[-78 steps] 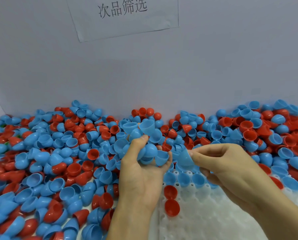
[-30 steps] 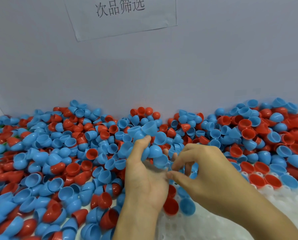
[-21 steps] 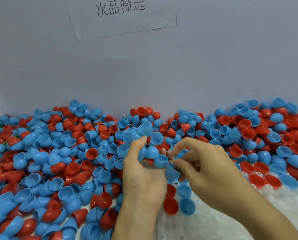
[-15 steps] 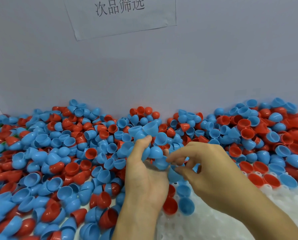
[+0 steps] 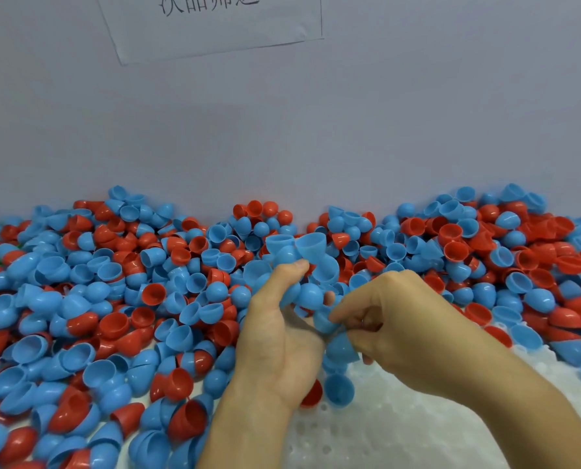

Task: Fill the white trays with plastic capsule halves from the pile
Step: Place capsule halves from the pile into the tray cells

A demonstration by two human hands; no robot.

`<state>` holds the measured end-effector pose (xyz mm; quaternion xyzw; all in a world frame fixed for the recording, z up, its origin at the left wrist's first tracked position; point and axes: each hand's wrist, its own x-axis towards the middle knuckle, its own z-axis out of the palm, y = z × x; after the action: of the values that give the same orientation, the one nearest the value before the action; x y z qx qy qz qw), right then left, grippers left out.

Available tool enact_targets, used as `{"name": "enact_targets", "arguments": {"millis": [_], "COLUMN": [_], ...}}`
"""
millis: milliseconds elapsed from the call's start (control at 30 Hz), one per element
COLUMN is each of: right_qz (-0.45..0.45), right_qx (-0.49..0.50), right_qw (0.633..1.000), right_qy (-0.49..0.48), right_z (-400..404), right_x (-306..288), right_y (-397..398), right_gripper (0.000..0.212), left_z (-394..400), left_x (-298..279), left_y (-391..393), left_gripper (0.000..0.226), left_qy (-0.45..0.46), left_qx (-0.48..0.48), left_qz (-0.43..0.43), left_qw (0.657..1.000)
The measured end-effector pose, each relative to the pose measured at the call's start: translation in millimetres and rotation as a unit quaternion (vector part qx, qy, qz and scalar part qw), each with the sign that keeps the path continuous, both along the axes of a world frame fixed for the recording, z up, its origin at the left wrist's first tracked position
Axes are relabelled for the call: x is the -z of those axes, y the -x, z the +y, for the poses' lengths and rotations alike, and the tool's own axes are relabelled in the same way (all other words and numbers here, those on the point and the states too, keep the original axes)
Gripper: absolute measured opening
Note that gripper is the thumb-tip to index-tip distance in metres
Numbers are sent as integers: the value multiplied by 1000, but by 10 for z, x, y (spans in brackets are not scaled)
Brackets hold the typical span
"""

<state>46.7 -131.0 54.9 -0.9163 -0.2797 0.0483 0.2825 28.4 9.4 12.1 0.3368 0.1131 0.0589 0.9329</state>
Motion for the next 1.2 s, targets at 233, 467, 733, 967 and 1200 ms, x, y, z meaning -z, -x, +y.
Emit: {"name": "enact_targets", "arguments": {"millis": [233,467,733,967,1200], "right_qz": [4,36,38,4,-99], "right_qx": [56,55,63,57,107], "right_qw": [994,970,965,988,982], "right_qy": [99,233,251,141,-123], "right_z": [-228,-21,7,-70,25], "right_x": [-45,154,206,85,32], "right_y": [-45,31,18,-29,-28], "right_gripper": [20,21,18,26,22], "left_z": [69,59,54,53,13], "left_x": [-68,-101,-96,-107,-82], "left_y": [27,38,43,49,60], "left_gripper": [24,28,29,40,36], "left_qy": [9,13,12,10,-44], "left_qx": [10,7,7,15,122], "left_qz": [2,2,1,5,-58], "left_qw": [1000,1000,1000,1000,990]}}
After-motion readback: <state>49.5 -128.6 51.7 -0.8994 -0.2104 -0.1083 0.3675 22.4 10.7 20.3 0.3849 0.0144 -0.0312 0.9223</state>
